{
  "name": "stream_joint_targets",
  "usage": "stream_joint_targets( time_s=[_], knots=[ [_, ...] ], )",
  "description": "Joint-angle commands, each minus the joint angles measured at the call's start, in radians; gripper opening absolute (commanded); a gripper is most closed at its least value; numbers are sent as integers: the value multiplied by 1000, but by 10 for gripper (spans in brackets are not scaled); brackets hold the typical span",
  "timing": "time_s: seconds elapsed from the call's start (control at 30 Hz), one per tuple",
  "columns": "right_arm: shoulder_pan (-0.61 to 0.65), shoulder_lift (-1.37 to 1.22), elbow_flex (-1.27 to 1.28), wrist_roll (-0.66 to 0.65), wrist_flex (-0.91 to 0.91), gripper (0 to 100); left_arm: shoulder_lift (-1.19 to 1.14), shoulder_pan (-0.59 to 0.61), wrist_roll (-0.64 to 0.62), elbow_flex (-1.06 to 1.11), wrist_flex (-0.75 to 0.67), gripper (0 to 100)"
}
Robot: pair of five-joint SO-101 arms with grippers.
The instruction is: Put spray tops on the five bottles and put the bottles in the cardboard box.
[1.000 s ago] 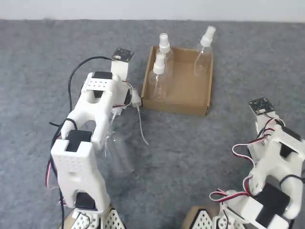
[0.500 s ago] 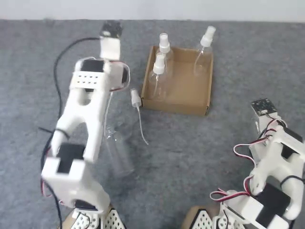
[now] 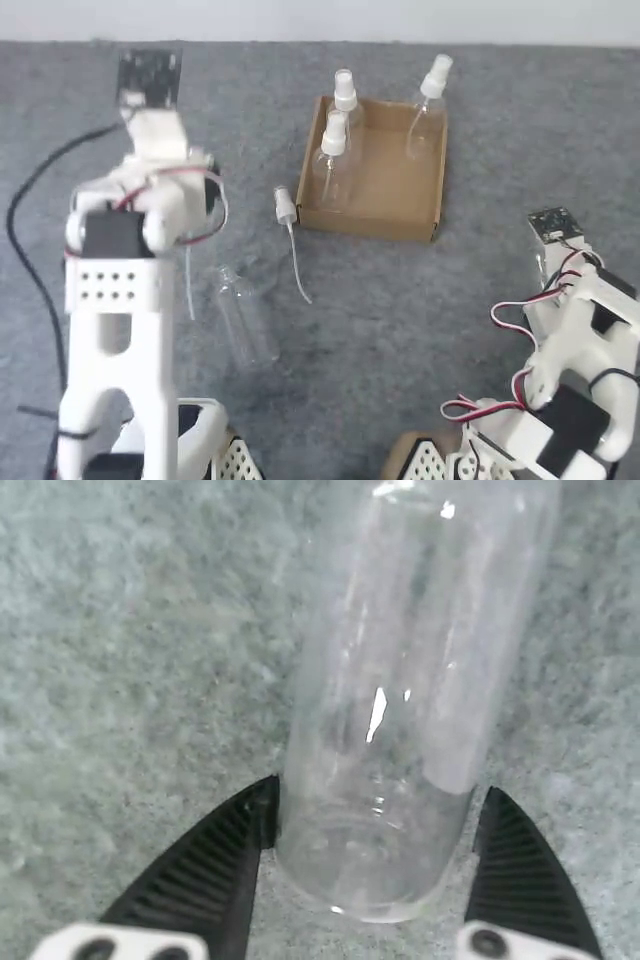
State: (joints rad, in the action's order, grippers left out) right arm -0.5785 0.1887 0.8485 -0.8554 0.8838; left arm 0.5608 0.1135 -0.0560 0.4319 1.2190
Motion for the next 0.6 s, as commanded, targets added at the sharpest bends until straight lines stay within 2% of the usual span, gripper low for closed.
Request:
stream_joint_targets(
  time_s=[0.0, 0.1, 0.3, 0.43, 0.57],
  knots=[
    [-12, 19, -46, -11, 28, 324, 83, 25, 43, 137, -26, 11],
    [-4, 70, -121, -11, 148, 365, 121, 63, 44, 259, -91, 11],
    [51, 140, -377, 14, 389, 365, 235, 87, 44, 463, -219, 11],
    [136, 133, -489, 110, 435, 324, 267, 94, 49, 553, -293, 12],
    [196, 61, -528, 127, 449, 281, 269, 91, 48, 573, -308, 12]
  ],
)
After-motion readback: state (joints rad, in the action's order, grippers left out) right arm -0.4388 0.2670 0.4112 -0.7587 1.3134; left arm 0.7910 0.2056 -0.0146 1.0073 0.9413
